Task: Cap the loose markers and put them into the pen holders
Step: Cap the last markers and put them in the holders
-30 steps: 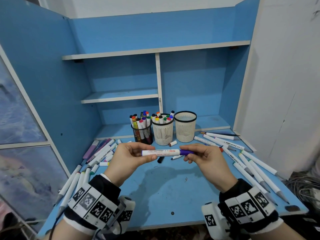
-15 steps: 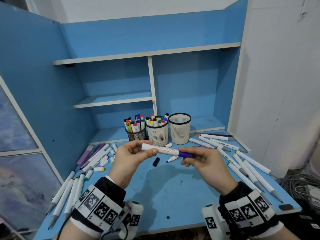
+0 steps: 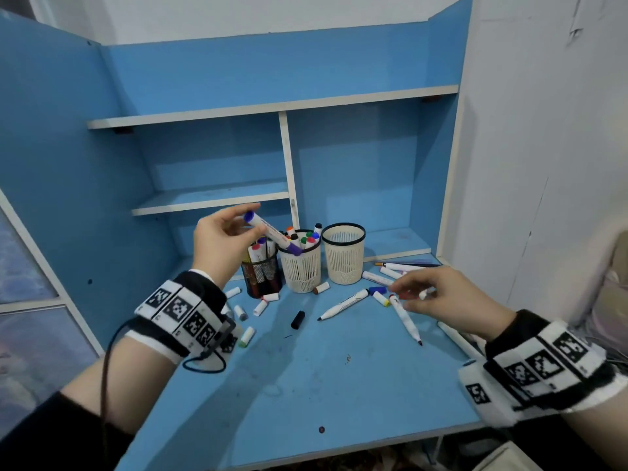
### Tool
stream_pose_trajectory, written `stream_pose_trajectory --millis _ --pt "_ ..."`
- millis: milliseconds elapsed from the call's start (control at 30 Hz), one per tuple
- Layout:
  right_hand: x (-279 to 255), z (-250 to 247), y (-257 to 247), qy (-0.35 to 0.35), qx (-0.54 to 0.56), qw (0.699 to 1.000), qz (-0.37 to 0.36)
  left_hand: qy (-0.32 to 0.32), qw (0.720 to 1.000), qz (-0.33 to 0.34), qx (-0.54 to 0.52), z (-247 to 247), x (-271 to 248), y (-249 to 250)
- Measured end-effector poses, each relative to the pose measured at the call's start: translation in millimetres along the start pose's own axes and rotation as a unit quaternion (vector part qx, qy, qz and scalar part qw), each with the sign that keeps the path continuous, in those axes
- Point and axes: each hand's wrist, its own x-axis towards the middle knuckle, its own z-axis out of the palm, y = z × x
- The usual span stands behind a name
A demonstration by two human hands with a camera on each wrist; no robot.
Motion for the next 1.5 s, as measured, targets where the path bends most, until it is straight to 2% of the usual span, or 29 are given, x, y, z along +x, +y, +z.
stream_pose_trajectory --millis 100,200,300,367,467,633,767,833,933,1100,1233,1300,1400,1500 --pt "4.3 -14.8 17.7 -0.106 -0.160 0.981 0.038 0.001 0.998 0.019 0.054 5.9 18.0 -6.7" --pt "4.0 -20.4 35.8 -0.208 -0.294 0.929 0.080 -0.003 0.995 0.027 0.092 13.5 29.6 -12.4" --pt "0.2 -22.3 48.7 -0.263 -0.356 0.890 0.114 -0.013 0.994 0.029 0.108 20.6 35.7 -16.8" --pt "-1.8 -22.3 55.4 -0.274 -0.370 0.879 0.125 -0.015 0.992 0.030 0.119 23.5 38.1 -20.2" --pt "-1.1 -23.0 59.1 -0.267 -0.360 0.886 0.119 -0.002 0.994 0.024 0.103 25.7 38.4 -20.5" --pt "9.8 -20.5 53.9 -0.198 -0.314 0.926 0.064 0.028 0.999 0.032 0.018 27.8 25.7 -3.8" --pt "18.4 -10.1 35.9 -0.086 -0.164 0.983 0.014 -0.030 0.999 0.017 -0.042 33.8 5.2 8.2" --pt "21.0 -0.6 20.4 -0.041 -0.083 0.996 -0.009 -0.073 0.995 -0.004 -0.065 40.3 -9.9 9.2" --pt "23.9 17.6 4.0 -0.022 -0.043 0.998 -0.043 -0.125 0.988 -0.030 -0.089 50.2 -31.6 5.6" --pt "30.7 41.4 -8.2 -0.045 -0.095 0.991 -0.076 -0.149 0.982 -0.068 -0.096 57.2 -48.2 -5.1" --pt "37.7 51.4 -10.1 -0.075 -0.094 0.991 -0.058 -0.140 0.982 -0.098 -0.079 51.3 -47.1 -15.7" --pt "41.8 54.0 -11.8 -0.084 -0.105 0.988 -0.072 -0.132 0.980 -0.123 -0.079 48.3 -47.2 -21.9" --pt "46.9 55.5 -17.4 -0.081 -0.156 0.980 -0.098 -0.121 0.979 -0.144 -0.085 45.7 -49.6 -29.9" --pt "52.3 56.5 -17.5 -0.085 -0.243 0.962 -0.086 -0.105 0.979 -0.153 -0.081 42.4 -47.5 -36.2"
